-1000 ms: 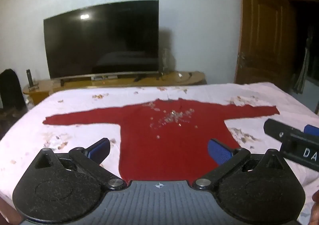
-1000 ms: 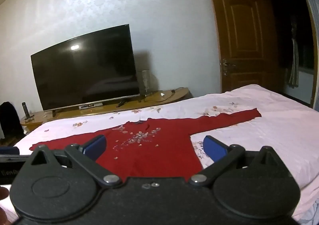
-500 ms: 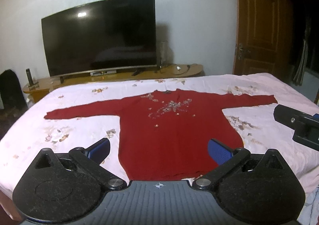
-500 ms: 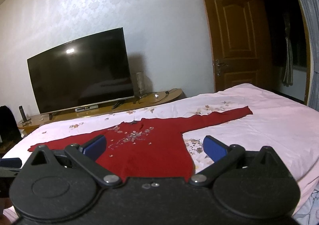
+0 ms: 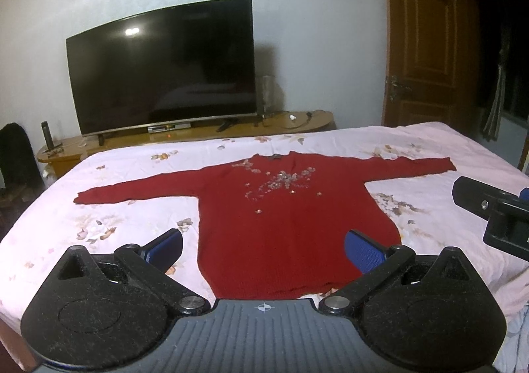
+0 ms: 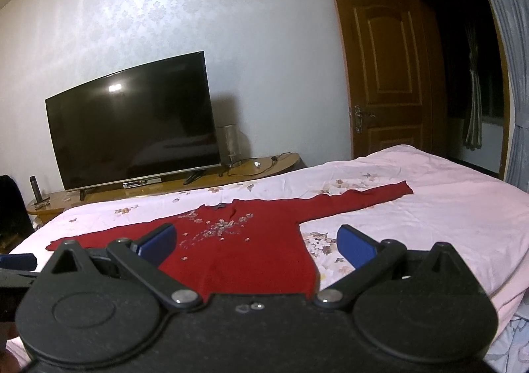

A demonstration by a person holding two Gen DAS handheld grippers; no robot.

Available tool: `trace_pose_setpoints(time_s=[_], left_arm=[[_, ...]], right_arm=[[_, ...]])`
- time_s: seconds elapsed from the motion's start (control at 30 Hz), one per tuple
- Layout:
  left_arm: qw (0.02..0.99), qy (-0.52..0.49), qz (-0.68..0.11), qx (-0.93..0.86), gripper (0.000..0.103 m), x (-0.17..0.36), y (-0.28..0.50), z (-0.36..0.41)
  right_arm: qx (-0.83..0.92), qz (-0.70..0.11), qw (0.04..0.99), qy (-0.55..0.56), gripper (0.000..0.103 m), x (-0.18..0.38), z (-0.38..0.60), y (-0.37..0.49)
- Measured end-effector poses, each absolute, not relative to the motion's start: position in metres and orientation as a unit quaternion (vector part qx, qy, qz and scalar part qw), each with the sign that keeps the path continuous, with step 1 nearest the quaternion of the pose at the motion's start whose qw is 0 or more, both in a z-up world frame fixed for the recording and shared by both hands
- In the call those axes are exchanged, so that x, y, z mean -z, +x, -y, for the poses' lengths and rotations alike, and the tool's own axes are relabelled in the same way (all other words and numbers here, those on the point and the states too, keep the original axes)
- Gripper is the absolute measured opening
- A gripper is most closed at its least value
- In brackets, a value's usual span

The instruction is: Fold small clothes

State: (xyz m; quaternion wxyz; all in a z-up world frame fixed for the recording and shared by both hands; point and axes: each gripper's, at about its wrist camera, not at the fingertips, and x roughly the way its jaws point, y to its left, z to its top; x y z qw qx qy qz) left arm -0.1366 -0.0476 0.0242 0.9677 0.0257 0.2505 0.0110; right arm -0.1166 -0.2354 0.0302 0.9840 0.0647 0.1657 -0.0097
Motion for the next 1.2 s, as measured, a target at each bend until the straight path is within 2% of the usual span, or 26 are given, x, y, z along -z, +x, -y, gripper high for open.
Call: trace_pose_setpoints(time_s=[1.2], left_arm=[[0.966, 0.035, -0.256, -0.007, 0.103, -0.017, -0.13, 0.059]], right_arm=[[0.02, -0.169, 0.983, 0.069, 0.102, -0.023, 0.23, -0.121]])
